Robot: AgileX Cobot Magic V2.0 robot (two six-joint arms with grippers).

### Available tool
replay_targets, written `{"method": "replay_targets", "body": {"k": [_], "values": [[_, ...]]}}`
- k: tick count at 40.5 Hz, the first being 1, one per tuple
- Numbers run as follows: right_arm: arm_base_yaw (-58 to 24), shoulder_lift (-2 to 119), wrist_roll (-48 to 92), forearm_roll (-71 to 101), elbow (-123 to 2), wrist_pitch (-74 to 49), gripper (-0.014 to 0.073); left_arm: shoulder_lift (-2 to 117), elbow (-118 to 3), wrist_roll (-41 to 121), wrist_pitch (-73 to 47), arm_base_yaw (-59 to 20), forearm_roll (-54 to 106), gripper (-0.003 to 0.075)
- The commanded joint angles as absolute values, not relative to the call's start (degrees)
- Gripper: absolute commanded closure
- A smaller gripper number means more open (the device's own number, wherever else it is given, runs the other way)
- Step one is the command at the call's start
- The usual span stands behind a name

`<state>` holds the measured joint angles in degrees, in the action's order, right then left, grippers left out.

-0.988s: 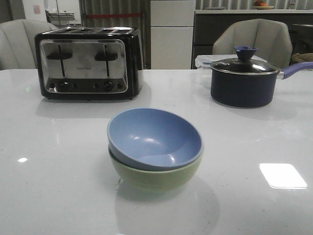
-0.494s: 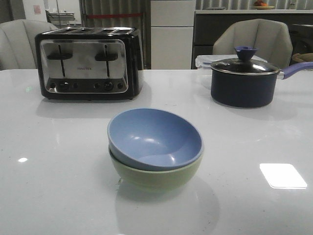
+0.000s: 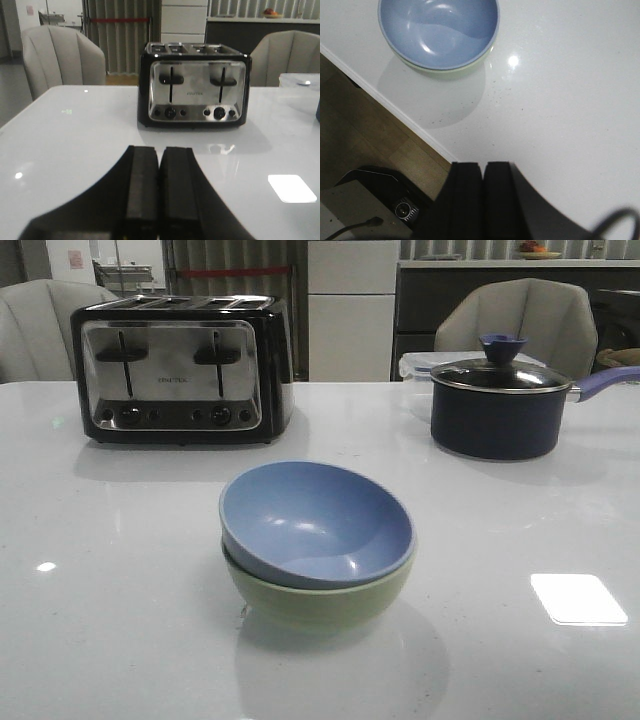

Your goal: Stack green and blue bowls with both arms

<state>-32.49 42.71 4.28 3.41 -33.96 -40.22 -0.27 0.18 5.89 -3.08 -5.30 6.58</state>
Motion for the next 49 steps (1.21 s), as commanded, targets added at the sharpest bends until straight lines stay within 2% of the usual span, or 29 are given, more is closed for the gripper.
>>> {"method": "replay_targets", "body": {"k": [1,49], "values": [[-32.14,42.3,4.37,2.95,-35.52,-37.08,0.054,-1.53,0.41,5.44,3.51,-5.22,7.14,0.0627],[-32.14,42.3,4.37,2.95,-35.52,-37.16,0.054,-1.42,0.41,5.44,3.36,-3.21,7.14,0.0627]]}}
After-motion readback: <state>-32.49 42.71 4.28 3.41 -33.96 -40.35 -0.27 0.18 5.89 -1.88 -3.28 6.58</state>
